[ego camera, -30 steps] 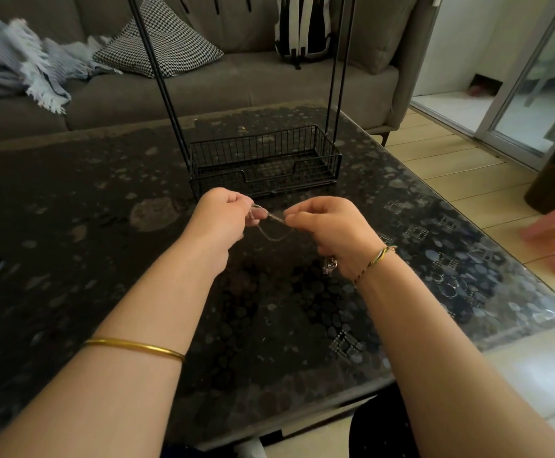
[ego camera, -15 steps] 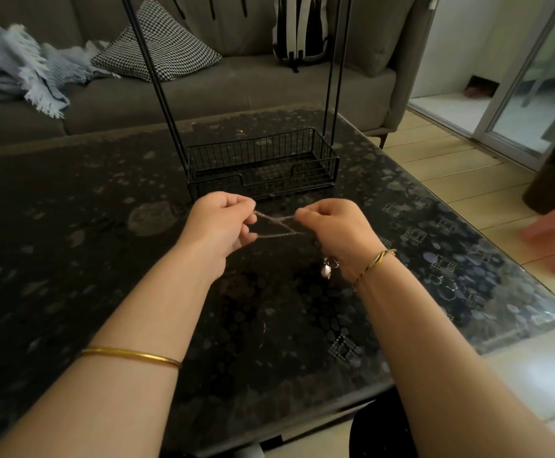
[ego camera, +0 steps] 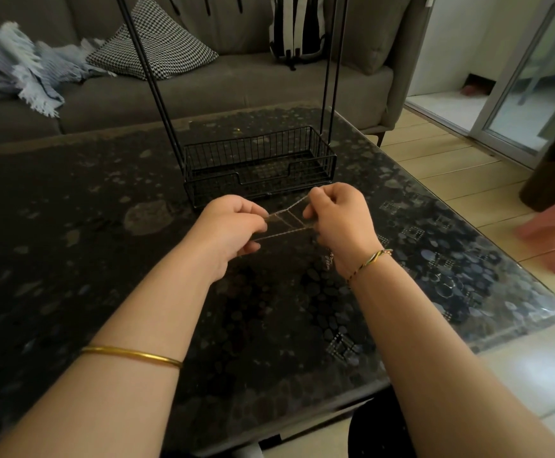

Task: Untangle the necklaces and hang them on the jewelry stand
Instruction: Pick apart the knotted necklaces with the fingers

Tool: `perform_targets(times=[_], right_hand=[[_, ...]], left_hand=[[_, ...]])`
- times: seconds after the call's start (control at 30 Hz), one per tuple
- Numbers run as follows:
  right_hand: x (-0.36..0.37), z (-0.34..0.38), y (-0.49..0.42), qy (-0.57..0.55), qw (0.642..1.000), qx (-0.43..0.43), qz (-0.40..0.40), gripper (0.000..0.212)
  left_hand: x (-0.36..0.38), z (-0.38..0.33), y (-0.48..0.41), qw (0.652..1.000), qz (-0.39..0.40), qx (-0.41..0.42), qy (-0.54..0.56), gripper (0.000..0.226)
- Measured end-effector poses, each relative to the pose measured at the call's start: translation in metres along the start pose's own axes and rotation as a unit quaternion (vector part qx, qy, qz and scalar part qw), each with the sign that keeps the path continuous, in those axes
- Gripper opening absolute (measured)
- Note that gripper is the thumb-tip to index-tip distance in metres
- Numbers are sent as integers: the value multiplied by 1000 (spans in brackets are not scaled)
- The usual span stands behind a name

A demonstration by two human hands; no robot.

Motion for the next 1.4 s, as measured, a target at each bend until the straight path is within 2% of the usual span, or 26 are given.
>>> perform_targets(times=[0.27, 0.33, 0.43, 0.57, 0.7, 0.83, 0.97, 1.1, 1.23, 1.4], right_hand=[[7, -6, 1, -123, 991, 33, 39, 22], [8, -8, 0, -101, 993, 43, 47, 20], [11, -11, 0, -6, 996, 49, 68, 19], [19, -7, 5, 58, 991, 32, 112, 19], [23, -6, 9, 67, 988, 39, 136, 9], [18, -6, 8, 48, 990, 62, 114, 11], [17, -2, 6, 56, 994, 25, 91, 16], [12, -2, 4, -49, 996, 25, 64, 10], [10, -2, 2, -165, 984, 32, 51, 10], [12, 1, 5, -196, 978, 25, 66, 14]], left_hand=[[2, 12, 1, 996, 31, -57, 53, 13], [2, 13, 4, 993, 33, -69, 85, 14], [-1, 11, 8, 986, 24, -78, 148, 14], [-2, 11, 10, 981, 13, -82, 173, 14], [-3, 11, 9, 983, 2, -77, 168, 16], [-9, 8, 9, 982, -28, -66, 177, 20], [-12, 8, 6, 978, -41, -55, 199, 28], [-4, 7, 8, 986, -3, -53, 160, 29], [5, 4, 8, 990, 41, -42, 124, 27], [12, 7, 9, 987, 78, -50, 134, 25]])
Point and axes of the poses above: each hand's wrist, its own y-axis away from the middle knuckle, its own x-axis out of the palm, z = x × y, the point moved 9 cm from there along -y, towards the middle knuckle, and after that the axes turned 5 degrees about z, right-handed, at the moved point
